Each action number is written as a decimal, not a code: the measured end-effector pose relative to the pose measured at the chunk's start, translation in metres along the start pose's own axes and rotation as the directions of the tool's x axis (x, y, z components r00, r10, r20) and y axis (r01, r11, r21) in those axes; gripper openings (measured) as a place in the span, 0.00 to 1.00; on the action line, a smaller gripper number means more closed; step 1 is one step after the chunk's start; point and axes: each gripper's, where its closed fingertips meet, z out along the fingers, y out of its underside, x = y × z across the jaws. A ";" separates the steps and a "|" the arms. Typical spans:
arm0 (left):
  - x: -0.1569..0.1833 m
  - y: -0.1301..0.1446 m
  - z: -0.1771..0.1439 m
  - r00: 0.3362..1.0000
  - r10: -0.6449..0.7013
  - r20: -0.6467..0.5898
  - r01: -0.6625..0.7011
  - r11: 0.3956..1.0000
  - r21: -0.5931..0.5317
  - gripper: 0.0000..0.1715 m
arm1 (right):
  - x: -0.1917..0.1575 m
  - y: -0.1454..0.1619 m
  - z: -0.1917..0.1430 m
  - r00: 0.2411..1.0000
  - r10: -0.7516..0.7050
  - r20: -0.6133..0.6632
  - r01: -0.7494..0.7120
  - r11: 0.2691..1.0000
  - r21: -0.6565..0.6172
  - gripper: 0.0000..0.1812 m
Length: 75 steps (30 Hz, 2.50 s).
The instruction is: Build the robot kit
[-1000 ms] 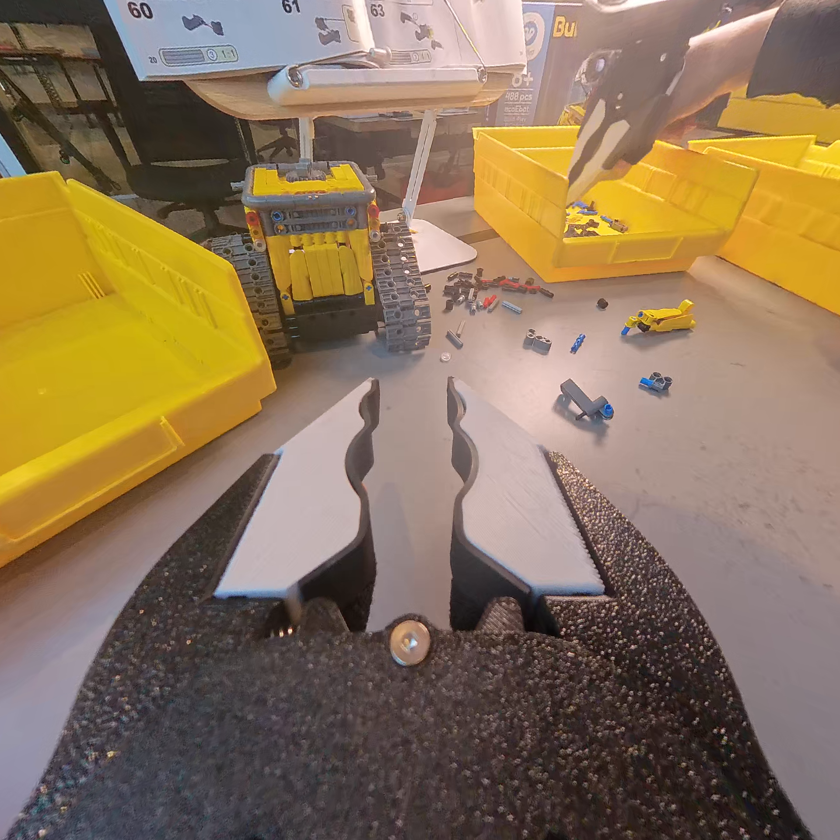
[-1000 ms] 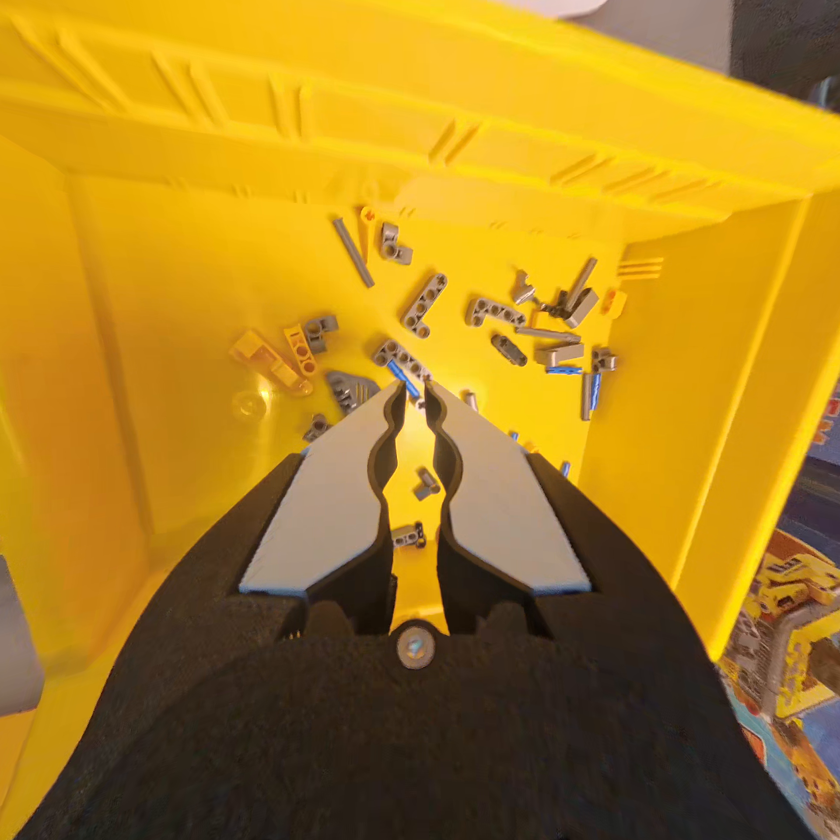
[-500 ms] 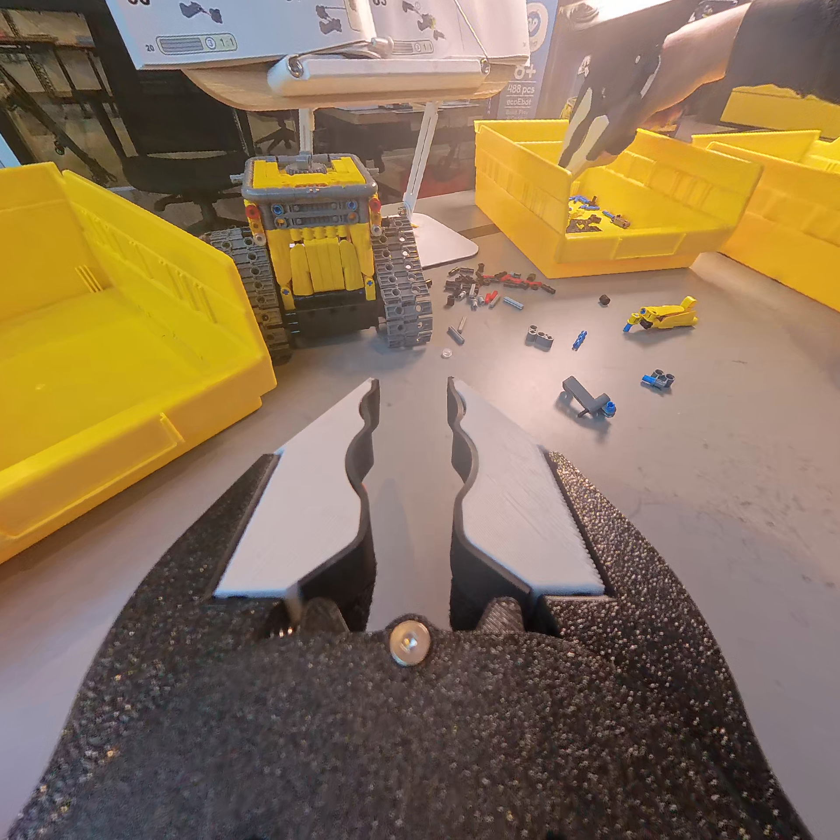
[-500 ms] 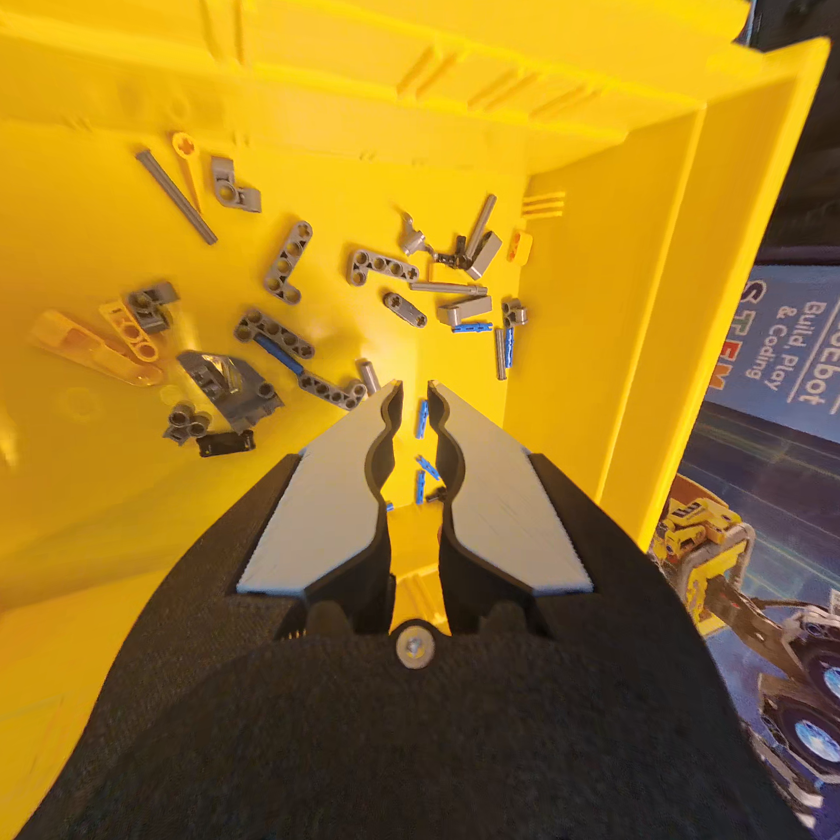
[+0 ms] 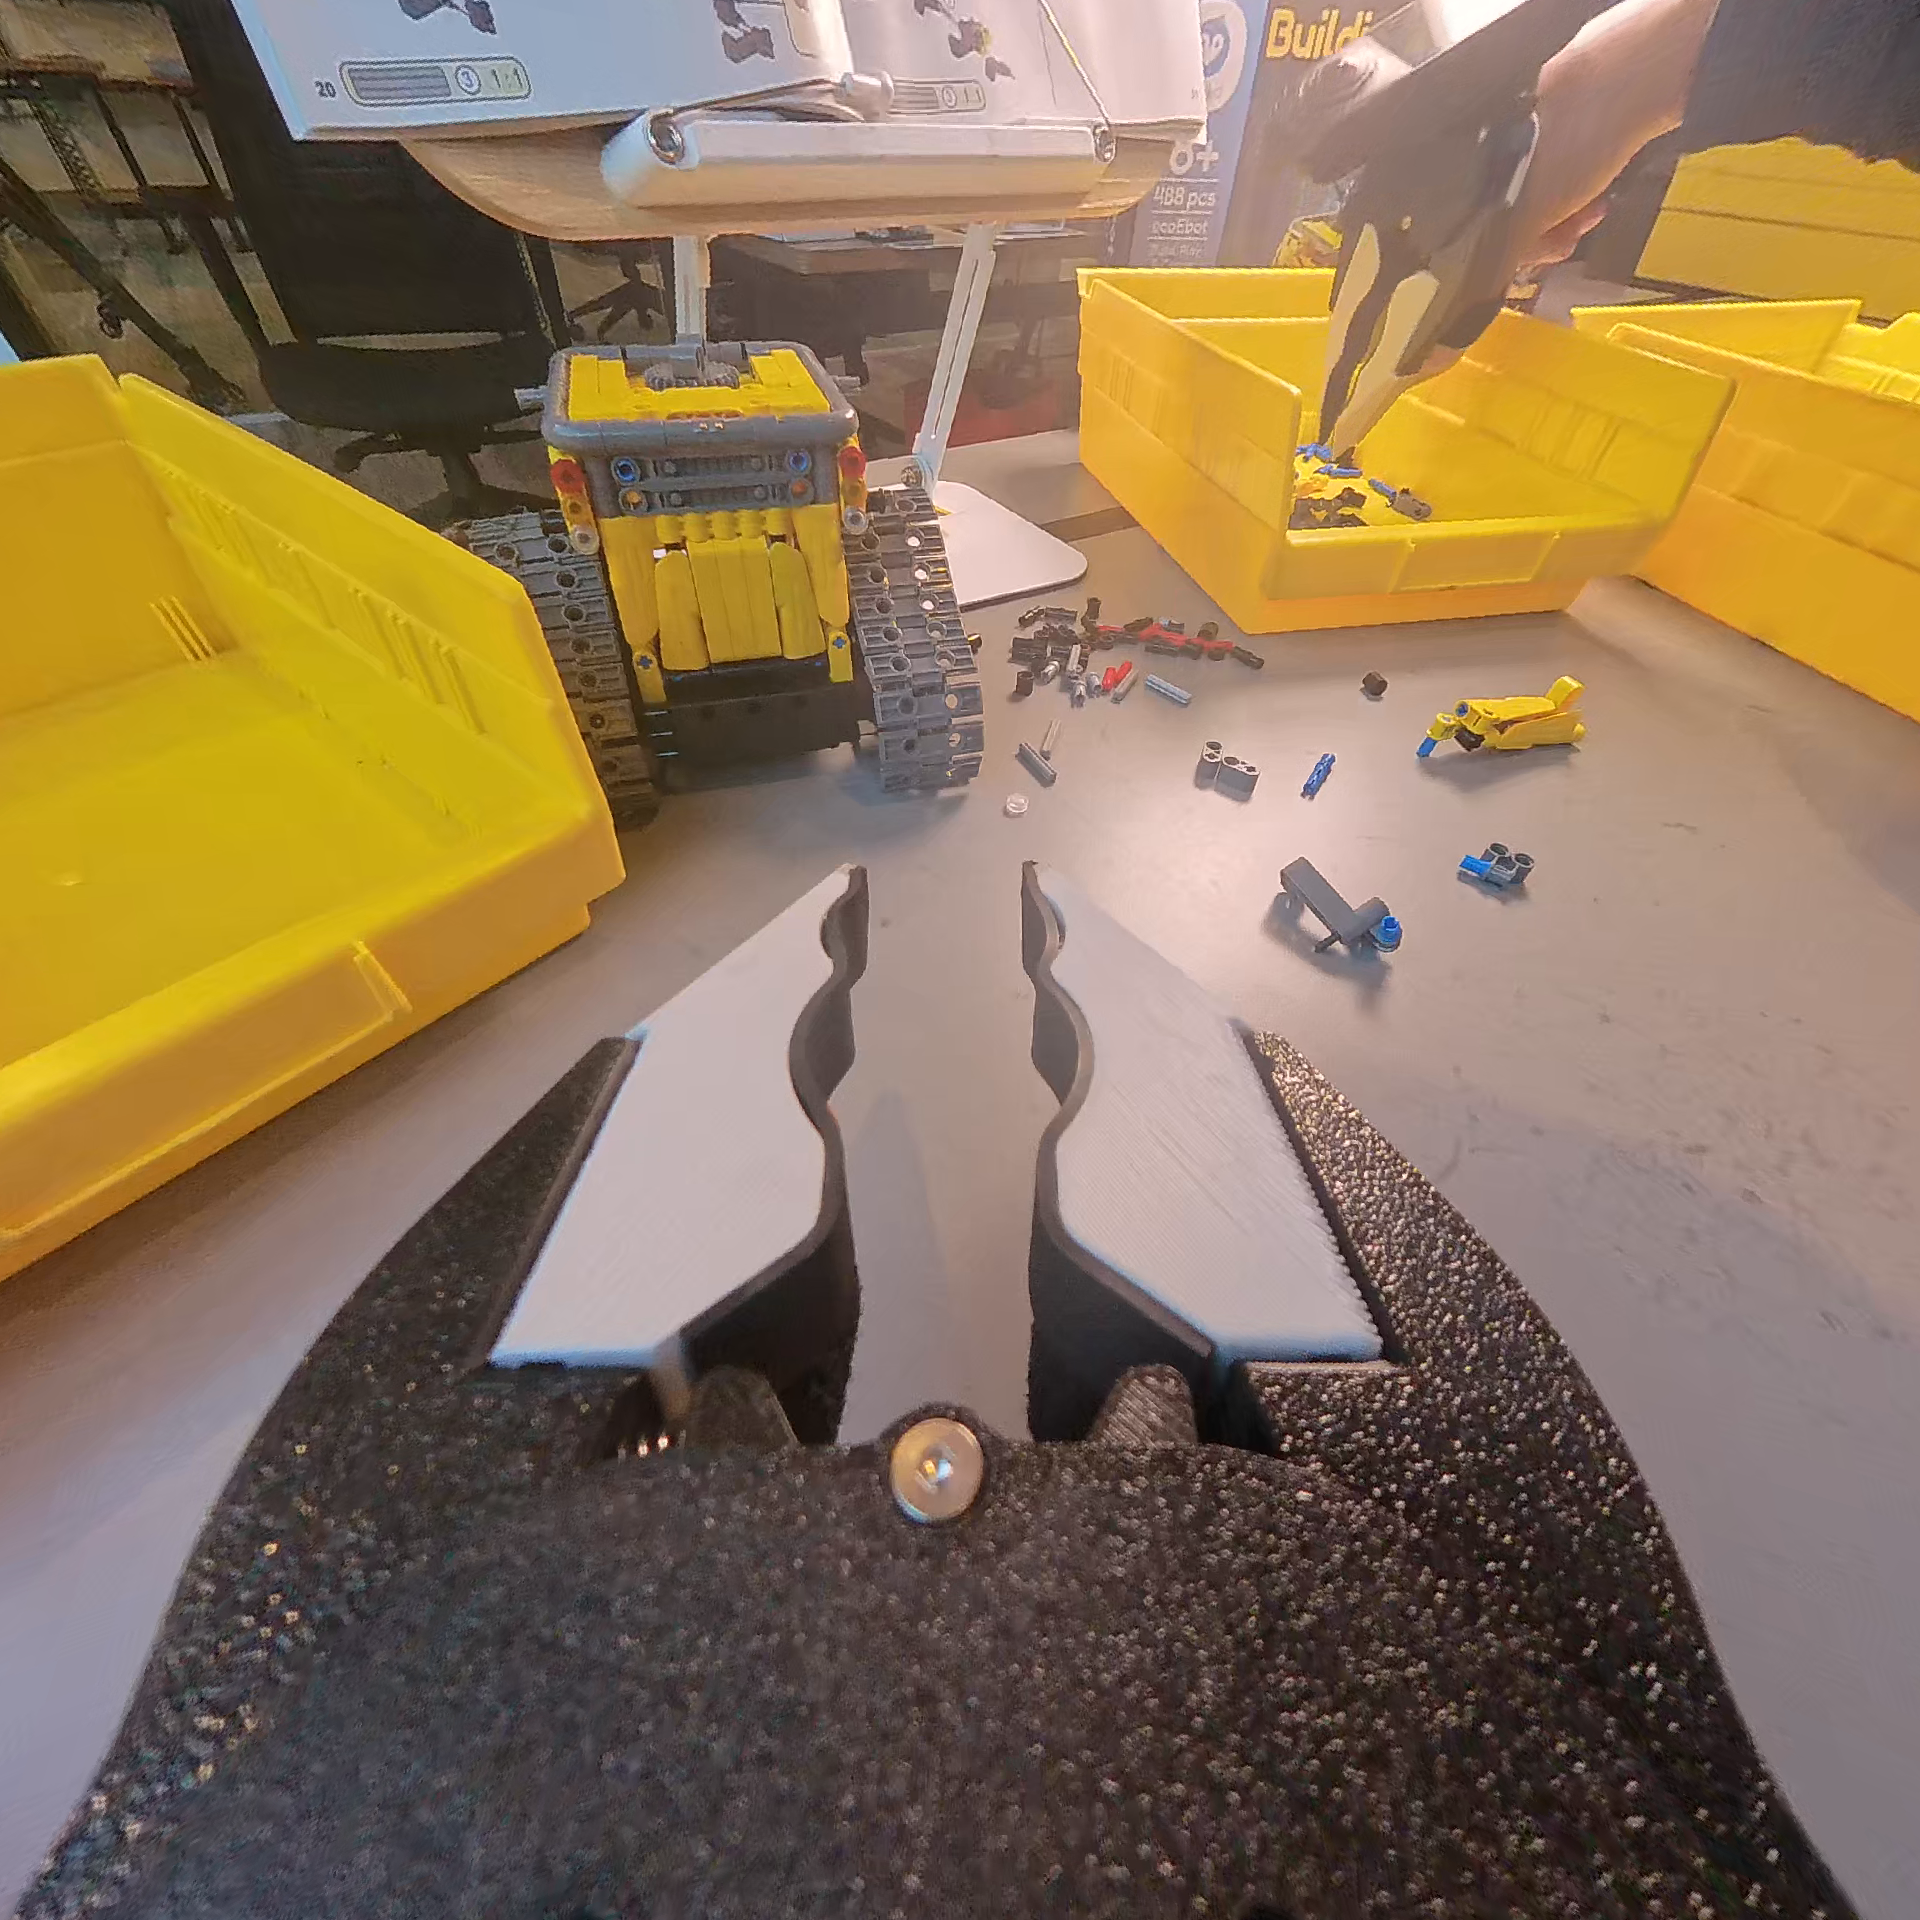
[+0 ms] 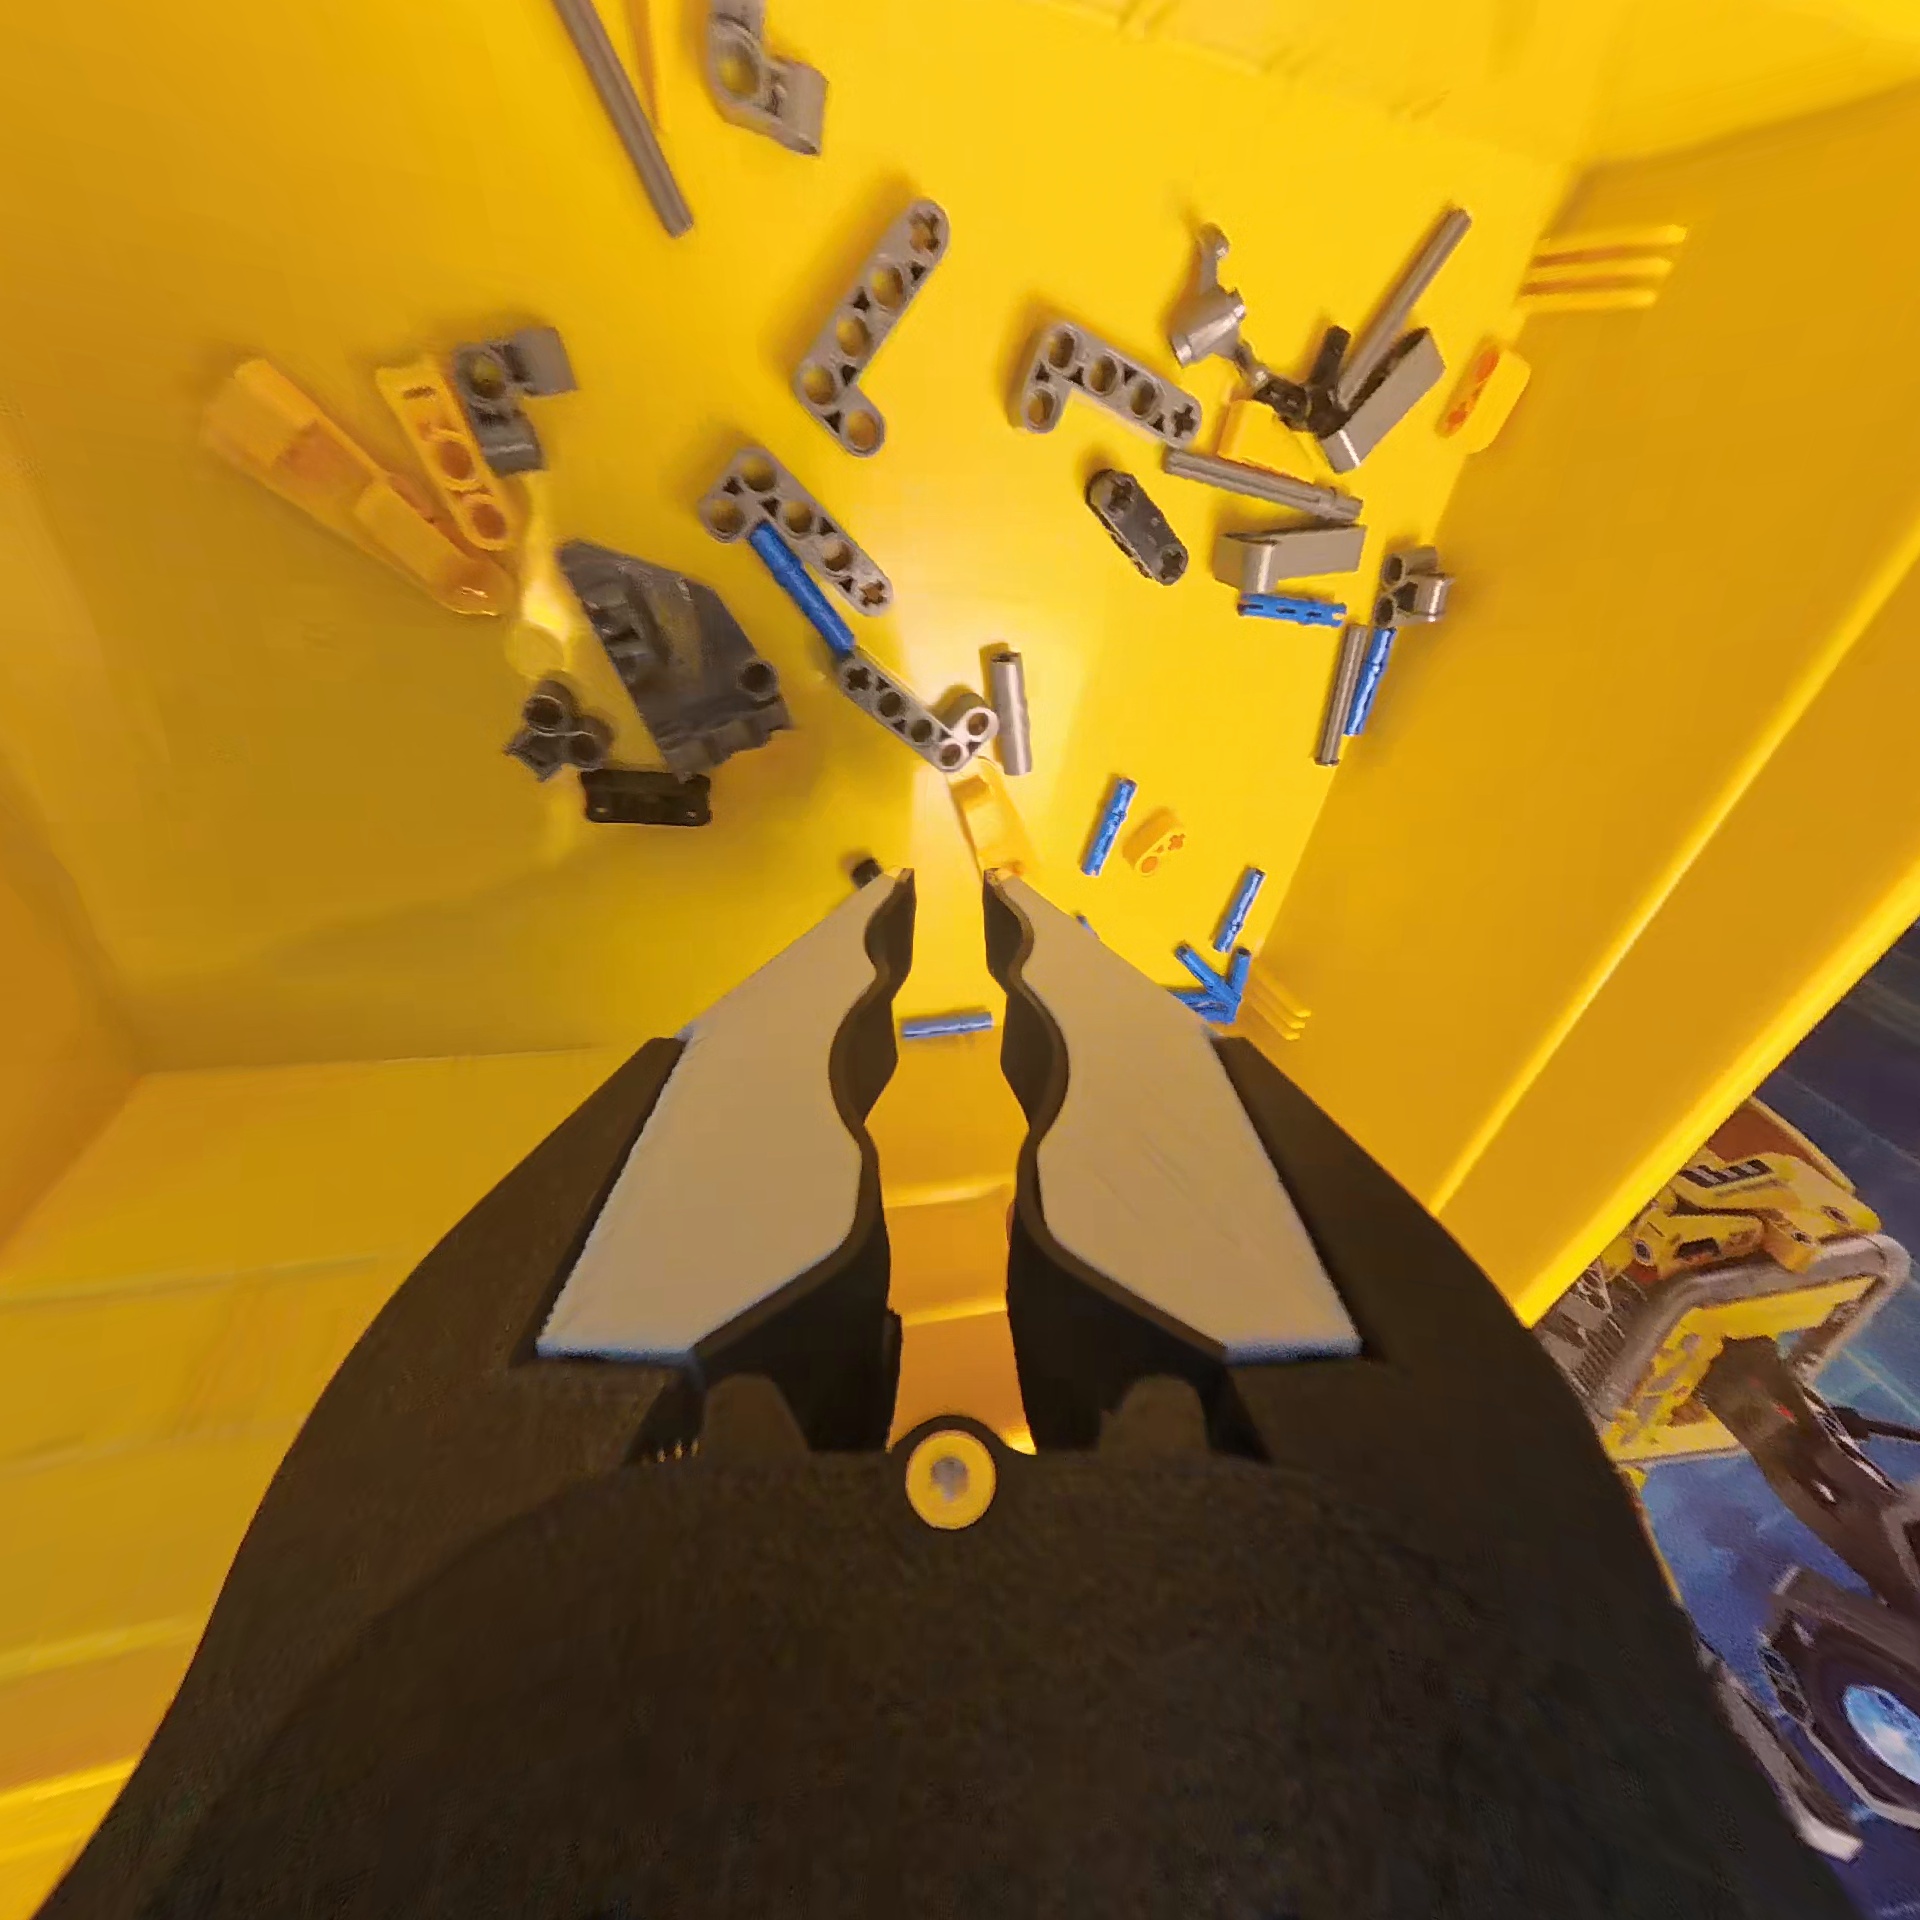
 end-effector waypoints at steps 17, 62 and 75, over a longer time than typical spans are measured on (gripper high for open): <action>0.014 0.006 0.001 0.995 0.095 -0.029 -0.096 0.995 -0.030 0.17 | -0.242 -0.167 -0.104 0.990 0.072 0.123 -0.137 0.716 0.685 0.10; 0.098 0.035 0.071 0.914 0.396 -0.087 -0.393 0.812 -0.431 0.00 | -0.293 -0.221 -0.152 0.922 0.321 -0.218 -0.013 0.587 0.810 0.04; 0.086 0.033 0.071 0.901 0.432 -0.044 -0.405 0.802 -0.439 0.00 | -0.301 -0.227 -0.165 0.927 0.311 -0.208 -0.007 0.571 0.821 0.04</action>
